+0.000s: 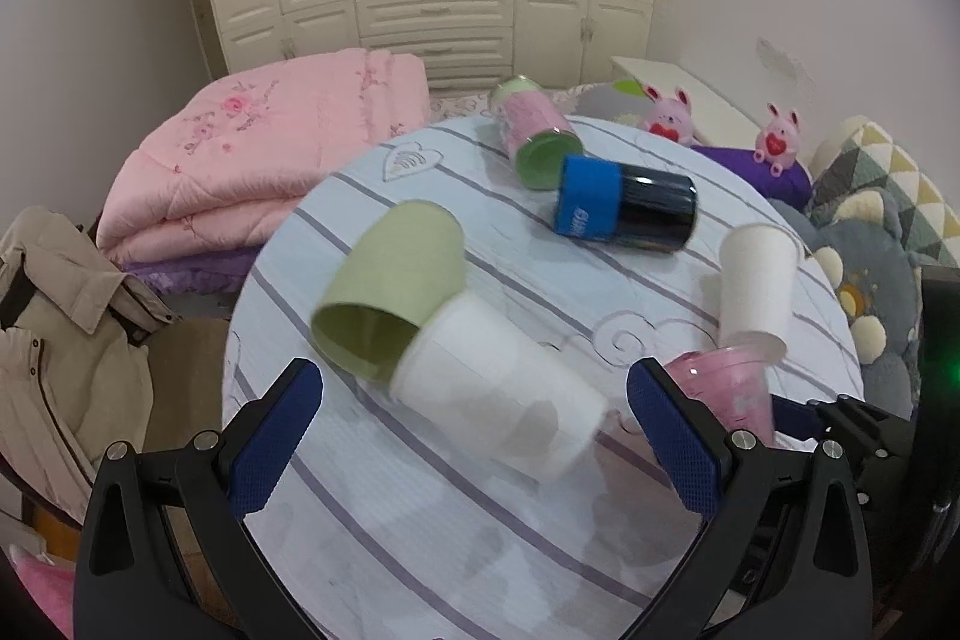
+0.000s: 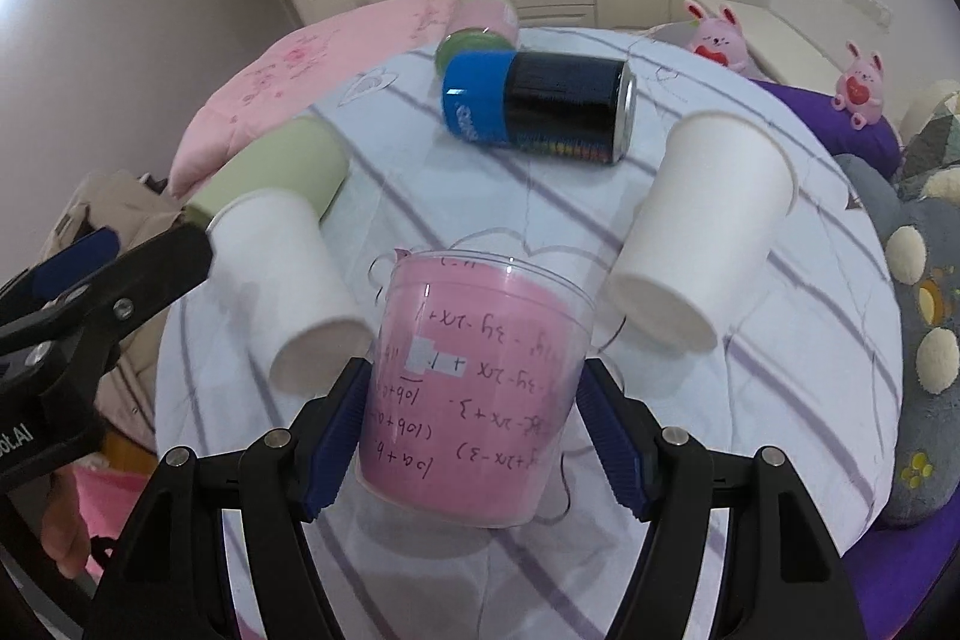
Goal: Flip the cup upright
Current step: 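Lift the pink cup with the right gripper and carry it toward the left gripper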
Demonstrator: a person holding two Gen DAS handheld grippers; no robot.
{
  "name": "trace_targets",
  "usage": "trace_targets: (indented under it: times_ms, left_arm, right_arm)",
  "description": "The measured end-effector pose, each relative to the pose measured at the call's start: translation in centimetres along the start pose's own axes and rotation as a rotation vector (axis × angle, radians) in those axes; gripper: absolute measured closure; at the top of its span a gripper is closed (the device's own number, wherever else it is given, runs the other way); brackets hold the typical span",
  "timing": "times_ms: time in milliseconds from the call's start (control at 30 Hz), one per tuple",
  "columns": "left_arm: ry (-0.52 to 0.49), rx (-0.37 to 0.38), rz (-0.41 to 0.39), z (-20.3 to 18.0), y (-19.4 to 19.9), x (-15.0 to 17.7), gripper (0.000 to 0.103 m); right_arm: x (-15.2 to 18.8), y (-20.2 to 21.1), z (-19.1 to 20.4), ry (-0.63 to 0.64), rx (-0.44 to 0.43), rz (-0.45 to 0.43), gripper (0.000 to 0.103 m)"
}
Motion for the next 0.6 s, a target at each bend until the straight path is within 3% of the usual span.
trace_targets:
  times_ms: [433,600]
  left_arm:
    - [0.004,-0.012,0.034,-1.6,0.8,2.0,0.0]
    - [0.002,-0.012,0.015,-2.0,1.6,2.1,0.0]
  right_arm:
    - [2.5,-0.3,0.0,0.002,-0.041,0.062,0.03]
    - [2.6,1.0,-0.3,0.007,-0.043,0.043,0.03]
Point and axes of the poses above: each gripper's, at about its wrist camera, not at the fingertips, and y roughly against the way its jaws point, z to its left, x to its underside, the point moved 6 cm from there along -y, roughly the way its jaws point, and after that the axes turned 13 degrees about y, right-handed, at the moved point
